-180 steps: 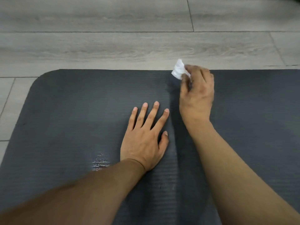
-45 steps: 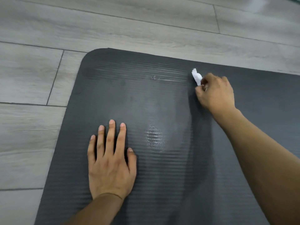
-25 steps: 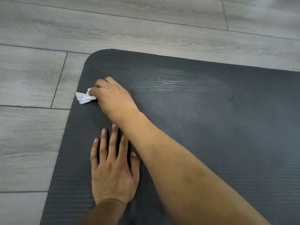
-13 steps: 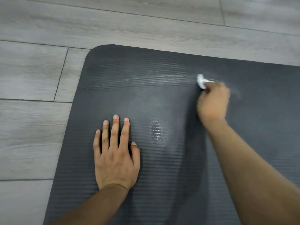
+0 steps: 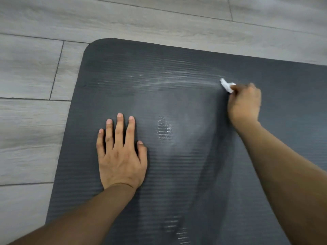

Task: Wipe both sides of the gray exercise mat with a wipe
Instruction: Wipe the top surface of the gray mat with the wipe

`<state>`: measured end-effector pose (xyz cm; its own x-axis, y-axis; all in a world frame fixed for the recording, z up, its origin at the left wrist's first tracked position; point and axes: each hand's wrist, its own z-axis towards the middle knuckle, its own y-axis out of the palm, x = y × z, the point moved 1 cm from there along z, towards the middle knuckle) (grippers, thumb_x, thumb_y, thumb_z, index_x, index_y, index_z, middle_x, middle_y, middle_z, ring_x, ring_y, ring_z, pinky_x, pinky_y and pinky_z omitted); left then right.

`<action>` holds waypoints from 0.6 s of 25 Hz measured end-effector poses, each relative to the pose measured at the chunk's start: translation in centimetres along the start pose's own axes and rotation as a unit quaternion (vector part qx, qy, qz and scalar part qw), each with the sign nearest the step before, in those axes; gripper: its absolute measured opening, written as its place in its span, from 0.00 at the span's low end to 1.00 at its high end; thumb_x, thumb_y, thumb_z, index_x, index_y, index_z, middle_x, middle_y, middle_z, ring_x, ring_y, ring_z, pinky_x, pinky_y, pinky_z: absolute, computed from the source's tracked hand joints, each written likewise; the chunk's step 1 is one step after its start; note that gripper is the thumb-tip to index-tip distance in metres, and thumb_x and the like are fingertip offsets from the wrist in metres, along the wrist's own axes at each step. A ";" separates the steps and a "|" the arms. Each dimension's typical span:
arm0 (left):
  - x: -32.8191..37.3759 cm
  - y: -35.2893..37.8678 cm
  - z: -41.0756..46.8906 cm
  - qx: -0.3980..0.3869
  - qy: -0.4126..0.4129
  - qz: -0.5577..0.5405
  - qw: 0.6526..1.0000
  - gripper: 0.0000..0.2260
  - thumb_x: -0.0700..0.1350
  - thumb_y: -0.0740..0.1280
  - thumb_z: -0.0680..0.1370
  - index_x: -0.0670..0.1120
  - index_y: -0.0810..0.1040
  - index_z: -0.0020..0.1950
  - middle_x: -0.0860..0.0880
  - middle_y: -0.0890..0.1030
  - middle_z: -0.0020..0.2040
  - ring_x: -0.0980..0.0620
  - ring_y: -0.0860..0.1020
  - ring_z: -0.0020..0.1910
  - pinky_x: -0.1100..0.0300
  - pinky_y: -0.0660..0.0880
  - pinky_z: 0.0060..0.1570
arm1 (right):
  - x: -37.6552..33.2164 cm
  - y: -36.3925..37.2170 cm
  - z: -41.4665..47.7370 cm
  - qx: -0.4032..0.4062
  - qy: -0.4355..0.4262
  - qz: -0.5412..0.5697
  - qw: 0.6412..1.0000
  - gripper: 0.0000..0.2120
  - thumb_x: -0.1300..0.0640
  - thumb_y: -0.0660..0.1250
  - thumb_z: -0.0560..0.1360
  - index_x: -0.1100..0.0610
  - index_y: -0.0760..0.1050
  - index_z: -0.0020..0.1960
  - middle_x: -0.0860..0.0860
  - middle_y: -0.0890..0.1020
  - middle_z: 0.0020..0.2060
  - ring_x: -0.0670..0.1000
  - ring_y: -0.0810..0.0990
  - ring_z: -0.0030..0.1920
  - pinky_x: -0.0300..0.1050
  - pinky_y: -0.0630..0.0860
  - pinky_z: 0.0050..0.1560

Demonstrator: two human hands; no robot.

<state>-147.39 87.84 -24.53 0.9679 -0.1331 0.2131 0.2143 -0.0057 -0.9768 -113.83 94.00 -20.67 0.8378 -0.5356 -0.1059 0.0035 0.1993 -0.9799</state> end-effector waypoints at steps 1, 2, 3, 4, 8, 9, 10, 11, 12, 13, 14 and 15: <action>0.0 0.0 -0.1 -0.001 -0.002 -0.001 1.000 0.28 0.53 0.54 0.81 0.49 0.60 0.82 0.45 0.59 0.82 0.42 0.56 0.81 0.42 0.51 0.80 | 1.7 -1.0 -0.1 0.004 0.052 0.011 0.999 0.16 0.62 0.58 0.77 0.57 0.82 0.57 0.65 0.80 0.47 0.67 0.76 0.47 0.55 0.74 0.52; 0.0 0.1 -0.1 -0.002 -0.004 -0.004 1.000 0.28 0.53 0.54 0.81 0.49 0.60 0.82 0.45 0.59 0.82 0.42 0.56 0.81 0.42 0.51 0.80 | 2.1 -1.5 -0.3 0.005 0.092 0.037 0.995 0.16 0.61 0.58 0.77 0.56 0.82 0.57 0.64 0.81 0.47 0.67 0.77 0.48 0.53 0.75 0.52; 0.1 0.2 0.1 -0.004 -0.008 -0.011 1.000 0.28 0.53 0.54 0.81 0.49 0.60 0.82 0.45 0.59 0.82 0.42 0.55 0.81 0.43 0.50 0.80 | 1.5 -1.5 -0.5 0.005 0.121 0.068 0.990 0.16 0.61 0.59 0.77 0.55 0.82 0.57 0.62 0.82 0.49 0.66 0.78 0.51 0.50 0.75 0.53; 0.1 0.1 0.4 -0.009 -0.008 -0.022 1.000 0.28 0.53 0.54 0.81 0.49 0.60 0.82 0.45 0.58 0.82 0.42 0.55 0.82 0.43 0.50 0.80 | 0.4 -1.5 -0.8 0.006 0.139 0.098 0.985 0.17 0.62 0.59 0.76 0.54 0.82 0.57 0.60 0.82 0.51 0.64 0.78 0.53 0.49 0.75 0.54; -2.1 -1.1 -2.1 -0.050 0.090 -0.056 0.993 0.29 0.54 0.54 0.81 0.48 0.59 0.82 0.43 0.56 0.83 0.42 0.53 0.82 0.43 0.49 0.80 | -8.0 -0.8 -4.1 -0.031 0.041 0.148 0.988 0.16 0.57 0.60 0.73 0.54 0.82 0.55 0.58 0.83 0.50 0.61 0.80 0.53 0.48 0.75 0.52; -3.0 -1.4 -4.1 -0.065 0.107 -0.043 0.991 0.29 0.53 0.54 0.81 0.48 0.58 0.83 0.43 0.54 0.83 0.43 0.52 0.82 0.43 0.48 0.80 | -10.9 -0.4 -5.1 -0.042 0.007 0.144 0.989 0.15 0.56 0.60 0.73 0.53 0.82 0.55 0.58 0.83 0.50 0.61 0.80 0.52 0.48 0.74 0.51; -3.6 -1.7 -6.6 -0.076 0.102 -0.026 0.991 0.29 0.53 0.54 0.82 0.48 0.56 0.83 0.43 0.53 0.83 0.43 0.51 0.82 0.42 0.49 0.80 | -14.4 -0.4 -6.5 -0.062 -0.034 0.145 0.987 0.14 0.56 0.61 0.75 0.53 0.83 0.55 0.58 0.82 0.51 0.61 0.80 0.52 0.48 0.73 0.51; -3.9 -2.0 -9.0 -0.080 0.086 -0.012 0.993 0.29 0.52 0.53 0.82 0.48 0.55 0.83 0.44 0.52 0.84 0.43 0.50 0.83 0.41 0.49 0.80 | -18.1 -0.4 -8.1 -0.084 -0.098 0.148 0.981 0.13 0.57 0.62 0.76 0.52 0.83 0.54 0.58 0.81 0.51 0.60 0.79 0.52 0.48 0.72 0.51; -4.1 -2.0 -10.7 -0.080 0.071 0.000 0.994 0.29 0.51 0.53 0.82 0.48 0.55 0.83 0.44 0.52 0.84 0.43 0.50 0.83 0.41 0.49 0.80 | -21.9 -0.6 -10.1 -0.109 -0.178 0.149 0.967 0.12 0.57 0.62 0.76 0.52 0.83 0.54 0.57 0.80 0.51 0.59 0.79 0.52 0.48 0.72 0.50; -4.1 -2.0 -11.8 -0.079 0.062 0.007 0.995 0.29 0.50 0.53 0.82 0.48 0.56 0.83 0.44 0.53 0.84 0.43 0.51 0.83 0.41 0.49 0.80 | -25.2 -0.8 -12.3 -0.140 -0.266 0.143 0.943 0.12 0.58 0.62 0.77 0.53 0.82 0.54 0.56 0.79 0.52 0.59 0.78 0.52 0.49 0.72 0.50; -3.9 -1.9 -12.0 -0.075 0.062 0.006 0.995 0.29 0.50 0.53 0.81 0.48 0.57 0.83 0.45 0.53 0.83 0.43 0.52 0.82 0.41 0.49 0.80 | -27.0 -0.8 -13.9 -0.174 -0.343 0.128 0.914 0.12 0.58 0.61 0.78 0.54 0.82 0.55 0.56 0.77 0.52 0.58 0.76 0.52 0.50 0.73 0.50; -3.7 -1.7 -11.8 -0.075 0.061 0.008 0.995 0.29 0.51 0.53 0.81 0.48 0.58 0.83 0.45 0.53 0.83 0.43 0.52 0.82 0.41 0.49 0.80 | -27.0 -0.7 -14.1 -0.185 -0.397 0.113 0.892 0.11 0.58 0.61 0.78 0.55 0.81 0.54 0.56 0.76 0.53 0.58 0.75 0.53 0.51 0.74 0.50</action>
<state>-152.90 76.70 -23.95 0.9460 -0.2530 0.2027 0.1691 -0.1485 -0.9744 -144.16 96.76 -19.52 0.9174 0.2625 -0.2991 -0.2724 -0.1336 -0.9529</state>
